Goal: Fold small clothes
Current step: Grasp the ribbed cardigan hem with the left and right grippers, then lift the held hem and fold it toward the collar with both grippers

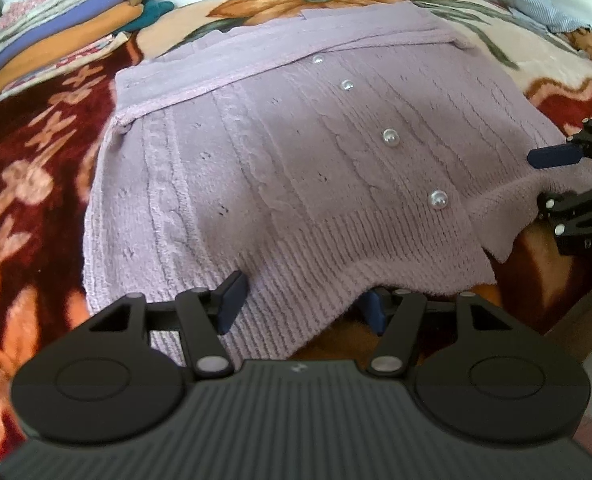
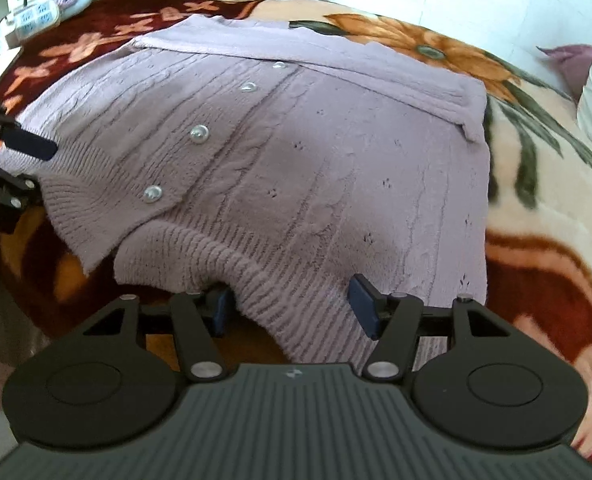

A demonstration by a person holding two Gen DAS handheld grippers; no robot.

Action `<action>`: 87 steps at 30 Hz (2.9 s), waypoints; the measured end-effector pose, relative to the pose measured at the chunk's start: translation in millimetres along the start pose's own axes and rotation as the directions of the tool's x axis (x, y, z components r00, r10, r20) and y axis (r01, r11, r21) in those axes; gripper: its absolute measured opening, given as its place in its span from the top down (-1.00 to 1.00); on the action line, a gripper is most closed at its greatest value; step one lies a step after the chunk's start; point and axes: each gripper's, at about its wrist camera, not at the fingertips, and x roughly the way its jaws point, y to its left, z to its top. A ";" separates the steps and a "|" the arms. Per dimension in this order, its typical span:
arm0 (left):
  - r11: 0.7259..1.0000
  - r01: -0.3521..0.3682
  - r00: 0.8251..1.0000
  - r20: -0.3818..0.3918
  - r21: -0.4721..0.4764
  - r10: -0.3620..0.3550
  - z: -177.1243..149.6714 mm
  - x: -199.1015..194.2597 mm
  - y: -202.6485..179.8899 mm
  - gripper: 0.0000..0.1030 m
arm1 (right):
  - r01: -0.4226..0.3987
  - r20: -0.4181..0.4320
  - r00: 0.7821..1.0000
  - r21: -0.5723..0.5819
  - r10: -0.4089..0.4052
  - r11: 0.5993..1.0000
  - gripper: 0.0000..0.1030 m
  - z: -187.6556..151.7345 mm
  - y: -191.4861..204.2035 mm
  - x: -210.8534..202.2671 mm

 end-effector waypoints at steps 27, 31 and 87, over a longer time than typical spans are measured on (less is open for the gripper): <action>0.994 0.024 0.985 0.175 -0.103 -0.006 23.7 -20.9 12.0 0.82 | -0.016 0.237 0.971 0.157 -0.022 0.987 0.87 24.1 -17.5 -31.5; 0.993 0.018 0.977 0.212 -0.118 0.008 33.3 -26.4 17.3 0.82 | -0.006 0.267 0.963 0.162 -0.038 0.987 0.87 35.2 -20.4 -33.6; 0.971 -0.088 0.904 0.392 -0.221 0.171 219.4 123.5 91.0 0.83 | 0.242 0.310 0.903 0.209 -0.299 0.947 0.87 249.4 -77.6 174.5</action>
